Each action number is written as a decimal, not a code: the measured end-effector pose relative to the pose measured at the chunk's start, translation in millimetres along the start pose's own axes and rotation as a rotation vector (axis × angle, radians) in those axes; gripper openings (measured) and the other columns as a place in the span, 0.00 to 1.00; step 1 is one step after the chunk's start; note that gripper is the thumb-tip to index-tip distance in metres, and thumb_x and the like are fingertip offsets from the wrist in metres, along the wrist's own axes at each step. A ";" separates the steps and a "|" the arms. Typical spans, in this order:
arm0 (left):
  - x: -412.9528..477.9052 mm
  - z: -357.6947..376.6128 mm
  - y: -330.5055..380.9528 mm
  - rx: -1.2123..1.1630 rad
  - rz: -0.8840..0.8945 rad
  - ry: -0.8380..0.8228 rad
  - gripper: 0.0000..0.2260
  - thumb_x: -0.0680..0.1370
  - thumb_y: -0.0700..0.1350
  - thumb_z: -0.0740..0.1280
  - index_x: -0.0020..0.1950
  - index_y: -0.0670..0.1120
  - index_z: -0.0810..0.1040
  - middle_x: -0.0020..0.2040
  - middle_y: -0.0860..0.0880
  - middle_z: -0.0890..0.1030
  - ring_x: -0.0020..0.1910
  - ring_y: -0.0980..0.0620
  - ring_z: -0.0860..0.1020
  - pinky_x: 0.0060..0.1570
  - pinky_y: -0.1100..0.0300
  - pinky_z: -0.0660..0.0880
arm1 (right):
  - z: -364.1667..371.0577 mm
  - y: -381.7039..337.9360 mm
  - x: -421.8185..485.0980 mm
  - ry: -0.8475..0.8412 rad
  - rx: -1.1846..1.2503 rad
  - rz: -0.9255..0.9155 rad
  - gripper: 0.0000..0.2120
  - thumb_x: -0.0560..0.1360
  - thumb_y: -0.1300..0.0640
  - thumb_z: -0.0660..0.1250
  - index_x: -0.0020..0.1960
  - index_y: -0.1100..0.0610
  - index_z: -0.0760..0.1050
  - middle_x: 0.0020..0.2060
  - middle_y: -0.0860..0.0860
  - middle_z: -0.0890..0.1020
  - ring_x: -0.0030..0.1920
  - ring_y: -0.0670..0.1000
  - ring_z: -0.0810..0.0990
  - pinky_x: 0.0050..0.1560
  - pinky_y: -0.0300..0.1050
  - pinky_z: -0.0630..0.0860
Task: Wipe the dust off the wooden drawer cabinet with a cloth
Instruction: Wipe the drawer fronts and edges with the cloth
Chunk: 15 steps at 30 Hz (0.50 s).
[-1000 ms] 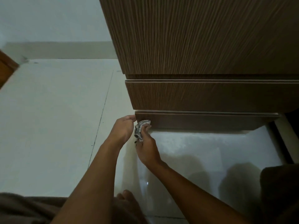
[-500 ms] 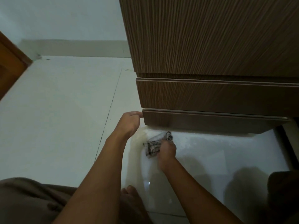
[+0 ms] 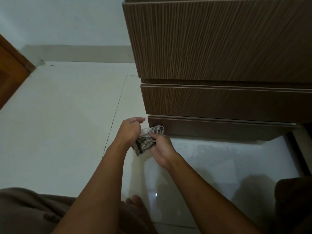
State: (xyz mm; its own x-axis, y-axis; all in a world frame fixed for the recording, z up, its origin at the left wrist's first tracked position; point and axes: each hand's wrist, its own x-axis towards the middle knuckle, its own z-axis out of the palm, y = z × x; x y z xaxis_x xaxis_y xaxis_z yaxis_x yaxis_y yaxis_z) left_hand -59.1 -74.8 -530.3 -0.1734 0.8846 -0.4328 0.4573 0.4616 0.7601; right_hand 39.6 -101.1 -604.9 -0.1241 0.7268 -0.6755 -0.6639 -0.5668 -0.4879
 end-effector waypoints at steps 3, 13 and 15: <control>-0.7 -5.9 -3.0 -0.091 -0.014 0.173 0.17 0.78 0.40 0.56 0.59 0.46 0.81 0.61 0.49 0.79 0.61 0.49 0.74 0.64 0.52 0.71 | 3.0 -5.1 -8.1 -0.093 -0.023 -0.002 0.12 0.79 0.66 0.61 0.61 0.69 0.74 0.55 0.65 0.81 0.57 0.61 0.81 0.60 0.54 0.77; -26.1 14.2 7.8 -0.114 -0.176 -0.127 0.17 0.81 0.48 0.62 0.69 0.46 0.73 0.59 0.45 0.79 0.54 0.47 0.78 0.54 0.51 0.74 | -36.1 -3.3 -51.1 0.265 0.013 -0.077 0.13 0.74 0.64 0.63 0.57 0.63 0.77 0.49 0.61 0.84 0.47 0.61 0.84 0.48 0.54 0.81; -30.4 25.5 13.8 -0.171 -0.075 -0.044 0.17 0.82 0.45 0.61 0.71 0.47 0.71 0.61 0.46 0.77 0.55 0.48 0.75 0.57 0.52 0.73 | -55.4 -5.8 -57.5 0.465 0.071 -0.170 0.12 0.75 0.65 0.62 0.57 0.64 0.77 0.48 0.60 0.84 0.41 0.58 0.83 0.38 0.45 0.80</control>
State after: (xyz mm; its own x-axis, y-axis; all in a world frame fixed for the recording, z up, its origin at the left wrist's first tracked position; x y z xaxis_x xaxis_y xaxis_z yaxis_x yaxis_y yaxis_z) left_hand -25.3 -97.0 -519.0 -0.1617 0.8451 -0.5096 0.2889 0.5343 0.7944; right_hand 91.5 -161.1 -593.9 0.3216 0.5473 -0.7727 -0.6970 -0.4156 -0.5844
